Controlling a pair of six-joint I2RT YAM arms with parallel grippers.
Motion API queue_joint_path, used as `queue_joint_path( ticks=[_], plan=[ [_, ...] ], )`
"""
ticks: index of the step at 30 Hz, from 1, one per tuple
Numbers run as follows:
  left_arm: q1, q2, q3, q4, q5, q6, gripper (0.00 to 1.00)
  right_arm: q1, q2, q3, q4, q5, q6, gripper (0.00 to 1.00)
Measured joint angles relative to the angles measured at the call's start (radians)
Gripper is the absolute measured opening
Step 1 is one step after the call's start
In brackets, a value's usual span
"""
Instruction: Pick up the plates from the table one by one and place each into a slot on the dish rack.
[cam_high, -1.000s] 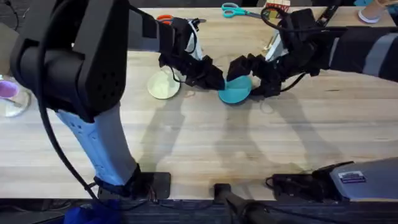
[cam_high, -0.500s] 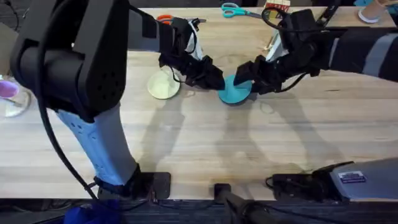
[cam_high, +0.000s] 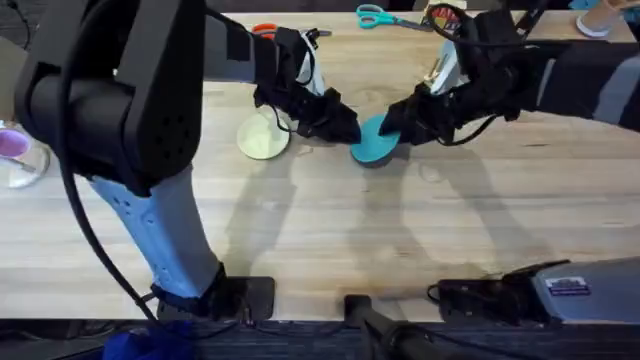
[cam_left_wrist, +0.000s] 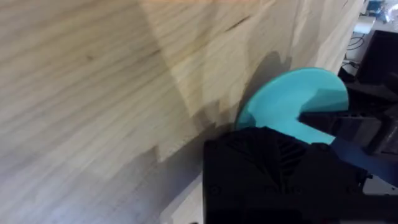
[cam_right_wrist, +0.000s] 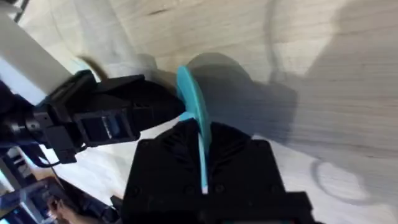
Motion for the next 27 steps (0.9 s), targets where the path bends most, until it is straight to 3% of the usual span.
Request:
queue_joint_path(
  ticks=[10, 16, 21, 27],
  plan=[
    [-0.004, 0.0, 0.024, -0.039, -0.02, 0.003, 0.04, 0.0, 0.0, 0.0, 0.001, -0.015, 0.002, 0.029],
    [-0.021, -0.029, 0.077, -0.123, -0.138, 0.032, 0.042, 0.002, 0.0, 0.0, 0.007, -0.042, -0.038, 0.029],
    [-0.017, -0.159, 0.126, -0.209, -0.259, 0.066, 0.04, 0.006, 0.0, 0.0, 0.003, -0.052, -0.107, 0.029],
    [-0.01, -0.395, 0.169, -0.326, -0.352, 0.104, 0.04, 0.01, -0.045, 0.0, -0.021, -0.008, -0.21, 0.029]
  ],
)
